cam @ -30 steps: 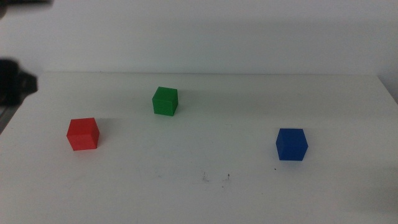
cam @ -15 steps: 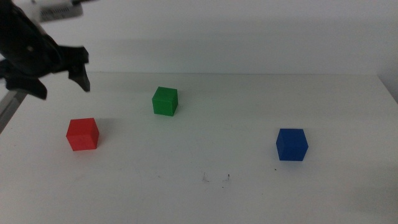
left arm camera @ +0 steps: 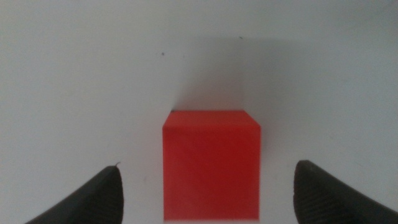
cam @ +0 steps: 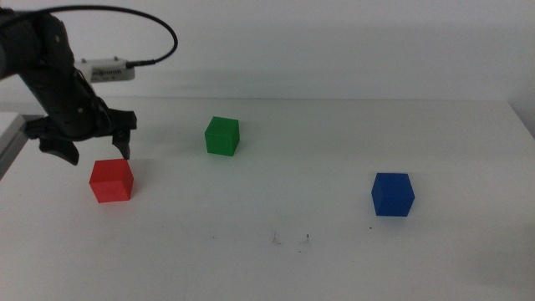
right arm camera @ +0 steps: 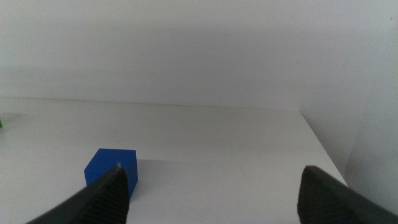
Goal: Stack red cubes first, then green, then blue cubes in a specific spot.
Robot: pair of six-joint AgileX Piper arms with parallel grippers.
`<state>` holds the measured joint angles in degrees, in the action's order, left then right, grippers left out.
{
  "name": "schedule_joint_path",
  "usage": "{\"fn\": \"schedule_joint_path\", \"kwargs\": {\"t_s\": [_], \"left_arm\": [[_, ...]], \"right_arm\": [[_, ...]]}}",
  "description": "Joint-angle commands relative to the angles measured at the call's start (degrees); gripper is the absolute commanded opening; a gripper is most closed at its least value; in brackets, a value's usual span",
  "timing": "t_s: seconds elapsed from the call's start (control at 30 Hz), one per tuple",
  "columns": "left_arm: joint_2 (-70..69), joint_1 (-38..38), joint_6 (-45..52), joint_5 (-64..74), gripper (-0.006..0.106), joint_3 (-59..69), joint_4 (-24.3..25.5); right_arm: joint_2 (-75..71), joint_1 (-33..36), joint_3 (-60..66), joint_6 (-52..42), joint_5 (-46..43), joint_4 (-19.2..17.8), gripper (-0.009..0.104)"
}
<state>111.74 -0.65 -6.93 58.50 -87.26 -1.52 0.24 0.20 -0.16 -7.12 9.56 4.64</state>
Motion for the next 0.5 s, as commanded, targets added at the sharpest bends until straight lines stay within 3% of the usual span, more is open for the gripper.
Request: {"fn": "schedule_joint_path", "kwargs": {"t_s": [0.0, 0.27, 0.47], "left_arm": [[1.55, 0.0, -0.62, -1.73, 0.094, -0.41, 0.26], [6.13, 0.0, -0.62, -4.16, 0.091, 0.68, 0.05], [6.91, 0.0, 0.61, -7.8, 0.076, 2.6, -1.86]], "right_arm": [[-0.24, -0.2, 0.16, -0.27, -0.52, -0.21, 0.085], [-0.24, -0.2, 0.16, -0.27, -0.52, -0.21, 0.085], [-0.24, -0.2, 0.16, -0.27, -0.52, -0.21, 0.085]]}}
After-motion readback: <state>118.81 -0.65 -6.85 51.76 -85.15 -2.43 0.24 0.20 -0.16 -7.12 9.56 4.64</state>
